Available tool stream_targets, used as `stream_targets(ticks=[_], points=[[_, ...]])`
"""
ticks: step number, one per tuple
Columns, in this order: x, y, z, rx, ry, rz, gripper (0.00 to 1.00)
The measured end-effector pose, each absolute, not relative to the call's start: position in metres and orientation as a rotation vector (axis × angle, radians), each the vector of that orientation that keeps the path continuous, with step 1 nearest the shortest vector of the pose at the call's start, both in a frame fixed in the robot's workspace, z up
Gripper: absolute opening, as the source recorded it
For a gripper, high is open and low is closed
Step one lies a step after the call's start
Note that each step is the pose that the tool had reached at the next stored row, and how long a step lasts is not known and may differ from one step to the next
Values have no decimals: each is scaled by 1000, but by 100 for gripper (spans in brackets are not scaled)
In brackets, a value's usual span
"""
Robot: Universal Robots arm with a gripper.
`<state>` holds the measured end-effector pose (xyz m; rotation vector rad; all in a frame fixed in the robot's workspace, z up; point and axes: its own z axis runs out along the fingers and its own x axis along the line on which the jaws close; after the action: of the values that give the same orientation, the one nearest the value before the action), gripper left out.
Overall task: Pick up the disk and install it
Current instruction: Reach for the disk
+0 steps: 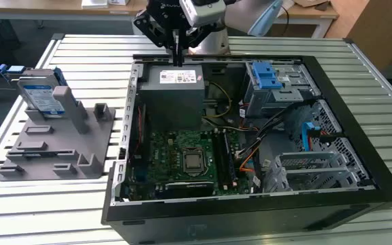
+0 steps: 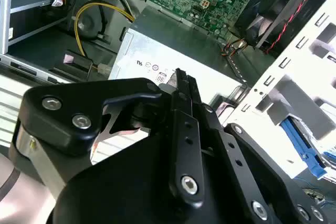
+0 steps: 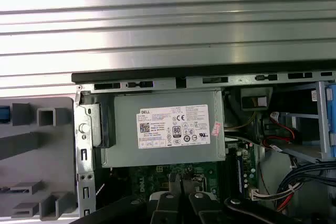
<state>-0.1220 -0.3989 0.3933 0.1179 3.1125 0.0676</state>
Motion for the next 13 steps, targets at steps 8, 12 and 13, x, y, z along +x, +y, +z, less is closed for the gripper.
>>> stream_targets(ticks=[8,12,13], points=[[-122,-399,393,118,3113,67,15],[-124,-396,393,118,3112,67,15],[-125,-394,393,118,3112,67,15]])
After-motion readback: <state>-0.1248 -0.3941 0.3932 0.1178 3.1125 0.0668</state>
